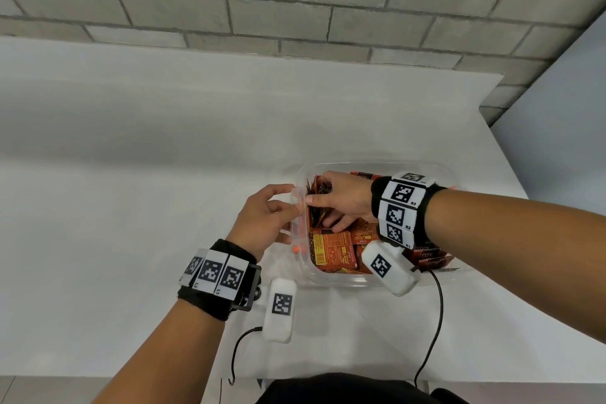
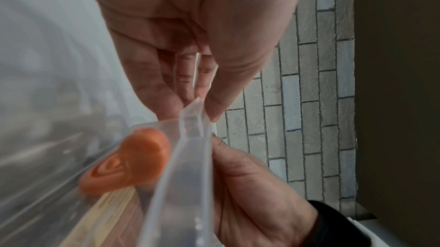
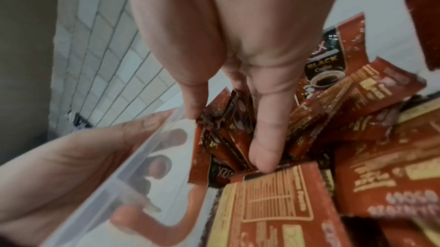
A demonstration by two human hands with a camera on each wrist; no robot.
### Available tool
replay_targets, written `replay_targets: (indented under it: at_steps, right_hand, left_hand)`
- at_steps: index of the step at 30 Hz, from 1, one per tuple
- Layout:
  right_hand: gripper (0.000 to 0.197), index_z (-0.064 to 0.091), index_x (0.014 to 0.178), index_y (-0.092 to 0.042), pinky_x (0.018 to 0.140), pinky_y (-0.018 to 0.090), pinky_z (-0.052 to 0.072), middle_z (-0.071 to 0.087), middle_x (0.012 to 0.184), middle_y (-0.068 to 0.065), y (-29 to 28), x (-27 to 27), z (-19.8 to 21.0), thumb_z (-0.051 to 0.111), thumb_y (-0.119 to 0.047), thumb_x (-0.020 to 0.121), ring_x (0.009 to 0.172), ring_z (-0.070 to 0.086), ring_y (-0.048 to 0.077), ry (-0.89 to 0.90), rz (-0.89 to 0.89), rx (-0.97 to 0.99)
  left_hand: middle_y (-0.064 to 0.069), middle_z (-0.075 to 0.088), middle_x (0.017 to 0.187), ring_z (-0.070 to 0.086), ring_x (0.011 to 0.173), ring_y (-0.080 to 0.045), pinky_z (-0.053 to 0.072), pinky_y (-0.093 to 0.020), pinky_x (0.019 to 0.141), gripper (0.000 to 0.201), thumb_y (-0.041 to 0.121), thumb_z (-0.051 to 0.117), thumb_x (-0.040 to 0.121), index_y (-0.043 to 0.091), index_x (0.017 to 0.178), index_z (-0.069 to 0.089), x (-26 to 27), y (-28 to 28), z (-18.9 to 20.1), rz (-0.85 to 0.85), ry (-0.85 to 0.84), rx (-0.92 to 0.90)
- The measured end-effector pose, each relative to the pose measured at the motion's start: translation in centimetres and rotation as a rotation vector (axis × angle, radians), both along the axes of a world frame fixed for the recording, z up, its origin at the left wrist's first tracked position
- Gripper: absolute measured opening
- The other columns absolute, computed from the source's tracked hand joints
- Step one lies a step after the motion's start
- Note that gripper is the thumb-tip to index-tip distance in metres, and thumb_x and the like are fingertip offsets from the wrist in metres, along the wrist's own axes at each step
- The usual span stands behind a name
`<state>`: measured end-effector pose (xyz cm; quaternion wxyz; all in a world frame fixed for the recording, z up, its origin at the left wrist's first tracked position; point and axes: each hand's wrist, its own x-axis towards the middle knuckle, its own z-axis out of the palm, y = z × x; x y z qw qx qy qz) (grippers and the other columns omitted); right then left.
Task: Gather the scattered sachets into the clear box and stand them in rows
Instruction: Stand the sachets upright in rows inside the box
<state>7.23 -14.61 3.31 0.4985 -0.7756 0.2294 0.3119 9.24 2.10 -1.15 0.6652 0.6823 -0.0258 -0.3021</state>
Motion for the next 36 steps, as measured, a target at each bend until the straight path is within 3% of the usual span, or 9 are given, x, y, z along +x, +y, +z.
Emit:
replay_targets:
  at_steps: [6,10,14,16,22,25,28,32,36]
  right_hand:
    - [0.037,0.057,0.117,-0.007,0.071,0.042,0.06,0.069,0.101,0.012,1.0,1.5,-0.9,0.063,-0.029,0.088,0.079,0.072,0.027,-0.033,0.071,-0.201]
    - [0.014,0.057,0.099,-0.008,0.049,0.021,0.053,0.06,0.079,0.003,0.2,1.8,-0.6,0.06,-0.016,0.088,0.063,0.064,0.014,-0.082,0.085,-0.298]
    - [0.028,0.06,0.11,-0.004,0.067,0.032,0.059,0.062,0.088,0.006,-1.2,1.3,-0.3,0.063,-0.019,0.086,0.082,0.068,0.024,-0.113,0.097,-0.373]
    - [0.025,0.054,0.113,-0.005,0.076,0.039,0.059,0.062,0.1,0.009,-1.9,0.8,-0.1,0.06,-0.009,0.089,0.092,0.066,0.028,-0.1,-0.023,-0.268]
    - [0.028,0.055,0.111,-0.013,0.059,0.029,0.059,0.065,0.109,0.011,-4.9,-2.4,2.7,0.06,0.001,0.087,0.09,0.068,0.022,-0.246,-0.246,0.04]
    - [0.028,0.056,0.111,-0.016,0.059,0.028,0.057,0.07,0.103,0.011,-5.6,-4.3,4.6,0.06,0.0,0.088,0.086,0.071,0.02,-0.358,-0.246,0.196]
    - [0.027,0.056,0.109,-0.017,0.058,0.027,0.057,0.073,0.09,0.006,-5.3,-5.8,6.2,0.057,0.001,0.089,0.082,0.071,0.018,-0.46,-0.2,0.275]
    - [0.03,0.054,0.109,-0.017,0.063,0.032,0.06,0.073,0.082,0.001,-4.8,-7.1,7.0,0.055,0.004,0.089,0.079,0.071,0.015,-0.555,-0.162,0.32]
    - [0.031,0.052,0.113,-0.014,0.055,0.026,0.056,0.072,0.081,-0.001,-4.9,-8.0,6.6,0.052,0.007,0.09,0.074,0.07,0.013,-0.593,-0.184,0.305]
  left_hand:
    - [-0.013,0.07,0.083,0.067,0.065,-0.022,0.049,-0.028,0.049,0.029,0.007,0.067,0.088,0.021,0.112,0.06,0.0,-0.1,0.0,0.001,0.0,0.004]
    - [-0.013,0.069,0.085,0.066,0.065,-0.021,0.049,-0.026,0.047,0.031,0.007,0.067,0.087,0.02,0.115,0.06,0.0,0.0,0.0,0.009,0.002,0.004]
    - [-0.009,0.069,0.084,0.067,0.065,-0.019,0.05,-0.027,0.05,0.033,0.008,0.068,0.087,0.02,0.117,0.059,0.2,0.0,0.0,0.005,0.0,0.024]
    - [-0.01,0.067,0.091,0.067,0.071,-0.019,0.051,-0.028,0.053,0.034,0.012,0.069,0.087,0.021,0.118,0.059,0.2,0.2,0.0,0.016,-0.013,0.053]
    - [-0.001,0.064,0.103,0.062,0.087,-0.013,0.053,-0.031,0.068,0.025,0.028,0.065,0.089,0.027,0.115,0.061,0.3,0.7,2.2,0.135,-0.266,0.174]
    - [0.004,0.063,0.111,0.061,0.098,-0.009,0.055,-0.035,0.08,0.042,0.047,0.065,0.085,0.029,0.121,0.056,-0.5,-0.3,4.8,0.106,-0.458,0.169]
    - [0.0,0.062,0.118,0.064,0.102,-0.011,0.057,-0.033,0.074,0.066,0.056,0.069,0.071,0.028,0.128,0.05,-1.5,-2.7,6.8,-0.034,-0.243,-0.046]
    - [-0.008,0.071,0.1,0.07,0.084,-0.019,0.057,-0.034,0.065,0.046,0.033,0.065,0.079,0.013,0.12,0.058,-2.5,-5.4,7.7,-0.176,0.171,-0.334]
    - [-0.015,0.065,0.1,0.064,0.085,-0.026,0.053,-0.038,0.076,0.043,0.023,0.055,0.074,0.007,0.114,0.06,-3.0,-6.7,7.3,-0.17,0.279,-0.444]
